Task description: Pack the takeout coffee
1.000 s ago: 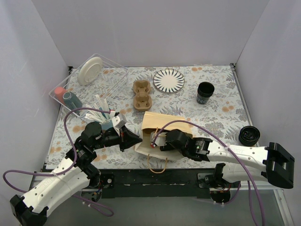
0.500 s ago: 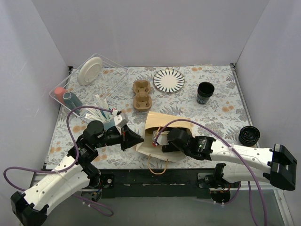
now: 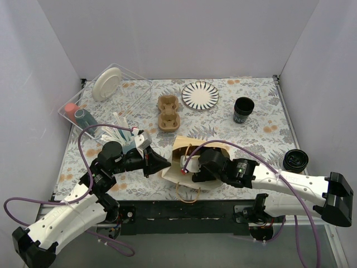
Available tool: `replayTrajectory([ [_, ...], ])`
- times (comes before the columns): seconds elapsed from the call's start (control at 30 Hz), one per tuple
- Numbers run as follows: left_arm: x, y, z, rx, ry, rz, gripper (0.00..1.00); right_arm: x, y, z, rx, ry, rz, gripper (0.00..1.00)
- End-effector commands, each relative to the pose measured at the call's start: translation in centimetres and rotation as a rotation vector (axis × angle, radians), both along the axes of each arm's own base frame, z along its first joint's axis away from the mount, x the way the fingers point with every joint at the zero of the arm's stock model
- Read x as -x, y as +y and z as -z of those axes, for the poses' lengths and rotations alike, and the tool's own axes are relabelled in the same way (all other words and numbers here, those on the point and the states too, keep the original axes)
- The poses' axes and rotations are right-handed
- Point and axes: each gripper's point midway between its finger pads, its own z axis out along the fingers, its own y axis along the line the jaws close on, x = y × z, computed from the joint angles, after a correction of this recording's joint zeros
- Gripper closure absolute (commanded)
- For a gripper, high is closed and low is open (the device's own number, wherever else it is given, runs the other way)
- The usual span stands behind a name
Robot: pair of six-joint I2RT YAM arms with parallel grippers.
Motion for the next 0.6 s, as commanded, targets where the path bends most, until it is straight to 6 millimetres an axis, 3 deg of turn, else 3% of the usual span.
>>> replayTrajectory([
  [0.0, 0.2, -0.1, -1.8, 0.018, -0.042, 0.023, 1.00, -0.1, 1.9, -3.1, -0.095, -0.006, -0.033, 0.02],
  [0.27, 0.2, -0.1, -2.1, 0.015, -0.041, 0.022, 1.00, 0.2, 2.6, -4.0, -0.131, 0.006, -0.051, 0.01],
  [0.57, -0.1, -0.3, -2.4, 0.004, -0.031, 0.016, 1.00, -0.3, 3.3, -6.6, -0.189, -0.018, -0.040, 0.05],
])
